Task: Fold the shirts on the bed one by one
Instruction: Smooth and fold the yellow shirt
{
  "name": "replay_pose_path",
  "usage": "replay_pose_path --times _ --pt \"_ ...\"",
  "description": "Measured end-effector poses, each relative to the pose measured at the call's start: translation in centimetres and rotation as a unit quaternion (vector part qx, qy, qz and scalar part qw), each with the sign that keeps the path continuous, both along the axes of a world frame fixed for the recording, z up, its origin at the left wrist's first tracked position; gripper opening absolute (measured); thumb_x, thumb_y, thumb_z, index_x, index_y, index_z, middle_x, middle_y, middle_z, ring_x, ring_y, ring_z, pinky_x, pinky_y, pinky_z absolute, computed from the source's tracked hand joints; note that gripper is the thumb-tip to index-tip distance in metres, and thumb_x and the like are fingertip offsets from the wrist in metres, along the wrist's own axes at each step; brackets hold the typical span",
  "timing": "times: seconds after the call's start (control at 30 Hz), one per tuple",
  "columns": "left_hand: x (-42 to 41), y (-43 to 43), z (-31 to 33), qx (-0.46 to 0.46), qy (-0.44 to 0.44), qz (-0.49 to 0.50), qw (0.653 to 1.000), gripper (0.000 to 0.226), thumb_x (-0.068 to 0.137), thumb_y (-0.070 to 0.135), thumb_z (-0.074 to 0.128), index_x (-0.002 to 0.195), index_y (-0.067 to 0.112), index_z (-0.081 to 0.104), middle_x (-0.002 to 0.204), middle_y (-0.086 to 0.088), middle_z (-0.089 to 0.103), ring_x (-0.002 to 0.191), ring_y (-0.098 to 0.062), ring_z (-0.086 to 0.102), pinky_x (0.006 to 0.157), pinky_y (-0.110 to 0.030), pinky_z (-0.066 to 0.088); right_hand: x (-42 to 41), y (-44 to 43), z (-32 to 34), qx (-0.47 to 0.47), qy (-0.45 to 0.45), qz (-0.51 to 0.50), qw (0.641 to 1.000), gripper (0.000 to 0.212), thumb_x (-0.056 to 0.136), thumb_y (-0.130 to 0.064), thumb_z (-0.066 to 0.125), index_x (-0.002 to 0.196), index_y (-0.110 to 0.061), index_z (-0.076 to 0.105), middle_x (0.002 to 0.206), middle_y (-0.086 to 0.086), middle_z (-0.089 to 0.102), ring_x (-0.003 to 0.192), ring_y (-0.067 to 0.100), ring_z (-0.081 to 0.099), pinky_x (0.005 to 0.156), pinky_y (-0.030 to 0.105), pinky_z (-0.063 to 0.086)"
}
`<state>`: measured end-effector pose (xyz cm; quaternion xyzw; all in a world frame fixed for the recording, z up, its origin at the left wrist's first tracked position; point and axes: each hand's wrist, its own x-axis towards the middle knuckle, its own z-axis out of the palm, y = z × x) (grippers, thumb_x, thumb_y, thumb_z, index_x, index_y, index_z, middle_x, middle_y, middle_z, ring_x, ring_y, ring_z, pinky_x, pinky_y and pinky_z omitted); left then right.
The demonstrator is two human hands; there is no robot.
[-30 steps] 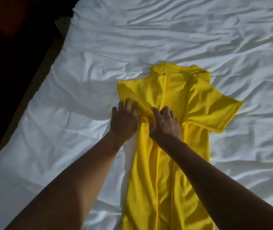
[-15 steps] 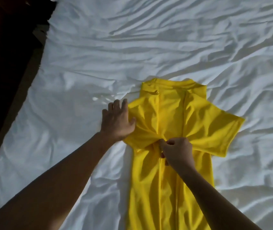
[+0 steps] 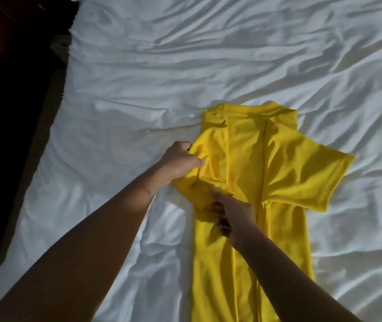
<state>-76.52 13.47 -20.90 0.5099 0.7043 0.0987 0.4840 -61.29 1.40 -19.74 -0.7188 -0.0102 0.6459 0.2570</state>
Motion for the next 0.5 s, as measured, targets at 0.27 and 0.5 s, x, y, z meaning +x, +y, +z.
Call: replay_pose_path --times 0.27,0.5 --pt "-0.6 -1.3 1.0 -0.191 -0.182 0.1 0.96 0.05 0.068 0.02 0.091 0.114 0.008 0.076 0.107 -0.014 0.079 0.106 -0.037 0.073 0.101 -0.057 0.056 1.4 -0.3 1.1 0.075 0.028 -0.115 0.99 0.033 0.089 -0.03 0.08 0.113 -0.019 0.059 0.111 0.003 0.063 0.102 0.027 0.062 0.087 0.048 0.059" --pt "1.0 -0.9 0.3 -0.178 -0.188 0.13 0.957 0.052 0.068 0.033 0.094 0.11 0.007 0.077 0.1 -0.012 0.08 0.093 -0.033 0.077 0.091 -0.056 0.061 4.7 -2.4 0.7 0.128 -0.039 -0.055 0.989 0.037 0.082 -0.022 0.086 0.112 -0.021 0.063 0.116 0.003 0.067 0.102 0.027 0.068 0.073 0.047 0.064"
